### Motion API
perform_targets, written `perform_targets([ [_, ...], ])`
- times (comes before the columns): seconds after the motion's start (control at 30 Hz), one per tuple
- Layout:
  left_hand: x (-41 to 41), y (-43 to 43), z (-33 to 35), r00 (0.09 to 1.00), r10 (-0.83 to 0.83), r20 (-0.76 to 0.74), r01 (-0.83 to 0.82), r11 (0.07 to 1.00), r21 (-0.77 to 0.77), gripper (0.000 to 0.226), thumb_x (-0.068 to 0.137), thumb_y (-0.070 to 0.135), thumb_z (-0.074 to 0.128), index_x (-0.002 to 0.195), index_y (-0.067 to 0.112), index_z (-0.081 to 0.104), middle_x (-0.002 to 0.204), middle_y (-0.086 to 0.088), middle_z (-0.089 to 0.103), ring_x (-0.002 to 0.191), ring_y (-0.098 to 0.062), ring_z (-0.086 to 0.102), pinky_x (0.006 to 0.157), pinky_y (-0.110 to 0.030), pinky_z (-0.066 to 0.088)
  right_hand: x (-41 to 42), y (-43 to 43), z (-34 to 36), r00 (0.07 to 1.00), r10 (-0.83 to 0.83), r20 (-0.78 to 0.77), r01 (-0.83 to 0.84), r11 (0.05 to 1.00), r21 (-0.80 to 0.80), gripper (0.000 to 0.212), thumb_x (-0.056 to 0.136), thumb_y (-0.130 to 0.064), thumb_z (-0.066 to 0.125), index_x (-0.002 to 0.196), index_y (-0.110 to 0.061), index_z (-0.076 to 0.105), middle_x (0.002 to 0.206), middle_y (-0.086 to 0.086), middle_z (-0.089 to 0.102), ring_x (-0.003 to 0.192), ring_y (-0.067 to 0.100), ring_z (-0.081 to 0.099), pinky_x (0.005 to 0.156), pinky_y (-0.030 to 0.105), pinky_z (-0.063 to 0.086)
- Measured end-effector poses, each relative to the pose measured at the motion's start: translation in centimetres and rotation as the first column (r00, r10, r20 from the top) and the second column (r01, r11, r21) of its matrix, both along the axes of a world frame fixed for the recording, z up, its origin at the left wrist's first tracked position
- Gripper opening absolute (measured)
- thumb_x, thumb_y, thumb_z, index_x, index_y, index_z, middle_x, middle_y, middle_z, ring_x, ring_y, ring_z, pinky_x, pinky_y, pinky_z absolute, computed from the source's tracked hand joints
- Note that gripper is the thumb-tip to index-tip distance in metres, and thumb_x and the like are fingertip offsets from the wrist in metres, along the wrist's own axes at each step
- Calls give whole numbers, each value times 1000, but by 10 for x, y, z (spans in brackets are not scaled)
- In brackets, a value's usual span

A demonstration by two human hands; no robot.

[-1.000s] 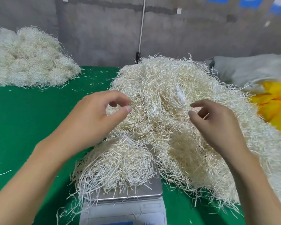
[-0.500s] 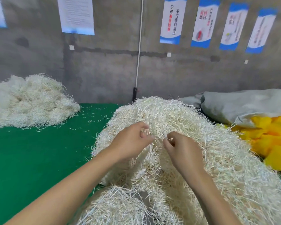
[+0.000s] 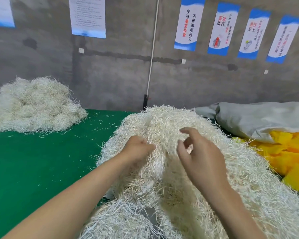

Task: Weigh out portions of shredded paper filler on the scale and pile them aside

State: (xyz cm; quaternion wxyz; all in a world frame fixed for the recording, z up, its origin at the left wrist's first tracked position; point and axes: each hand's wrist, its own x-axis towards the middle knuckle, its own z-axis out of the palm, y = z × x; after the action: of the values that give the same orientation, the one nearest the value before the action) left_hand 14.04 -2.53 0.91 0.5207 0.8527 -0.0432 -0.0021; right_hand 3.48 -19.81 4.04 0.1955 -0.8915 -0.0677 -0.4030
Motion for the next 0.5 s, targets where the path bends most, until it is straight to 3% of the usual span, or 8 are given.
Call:
perform_targets([
  [0.07, 0, -1, 8, 997, -1, 73, 2, 1000, -13, 30, 86, 35, 73, 72, 15, 55, 60, 4, 51, 40, -3, 43, 41, -14, 35, 9, 15, -3, 987, 128, -92, -135, 989, -67, 17, 95, -34, 58, 109, -32, 67, 70, -20, 63, 56, -7, 55, 44, 14, 35],
  [0.17, -8, 4, 28, 986, -14, 166, 23, 999, -48, 37, 88, 33, 70, 75, 0, 61, 66, -7, 48, 52, -14, 38, 46, -21, 31, 36, 24, -9, 948, 132, -289, -166, 981, -96, 31, 96, -49, 53, 112, -25, 65, 81, -8, 70, 71, 10, 64, 61, 28, 54],
  [0.23, -8, 11, 37, 979, 10, 205, 10, 995, -99, 42, 89, 31, 69, 81, -10, 61, 69, -8, 48, 56, -13, 38, 45, -20, 30, 53, 27, -13, 944, 125, -306, -167, 979, -116, 42, 92, -57, 55, 112, -21, 61, 82, -6, 67, 72, 13, 63, 60, 27, 53],
  [0.33, -7, 21, 45, 978, 38, 205, -15, 993, -113, 41, 90, 32, 69, 84, -9, 62, 70, -8, 47, 59, -15, 39, 50, -24, 30, 73, 30, -15, 956, 107, -274, -156, 974, -164, 40, 89, -61, 57, 104, -23, 58, 75, -8, 62, 64, 9, 58, 46, 23, 38],
  [0.4, -7, 27, 46, 983, 11, 182, 9, 994, -108, 36, 91, 34, 67, 80, -1, 62, 72, -9, 45, 61, -16, 38, 53, -26, 29, 82, 29, -14, 966, 79, -246, -135, 967, -217, 36, 90, -60, 56, 83, -26, 55, 65, -10, 55, 54, 4, 50, 42, 22, 29],
  [0.5, -4, 38, 48, 989, 11, 148, 10, 990, -142, 26, 92, 38, 64, 87, 13, 61, 80, -9, 50, 65, -16, 40, 58, -28, 31, 92, 24, -13, 967, 16, -253, -109, 928, -356, 45, 91, -64, 49, 71, -25, 54, 60, -10, 55, 50, 4, 50, 40, 19, 30],
])
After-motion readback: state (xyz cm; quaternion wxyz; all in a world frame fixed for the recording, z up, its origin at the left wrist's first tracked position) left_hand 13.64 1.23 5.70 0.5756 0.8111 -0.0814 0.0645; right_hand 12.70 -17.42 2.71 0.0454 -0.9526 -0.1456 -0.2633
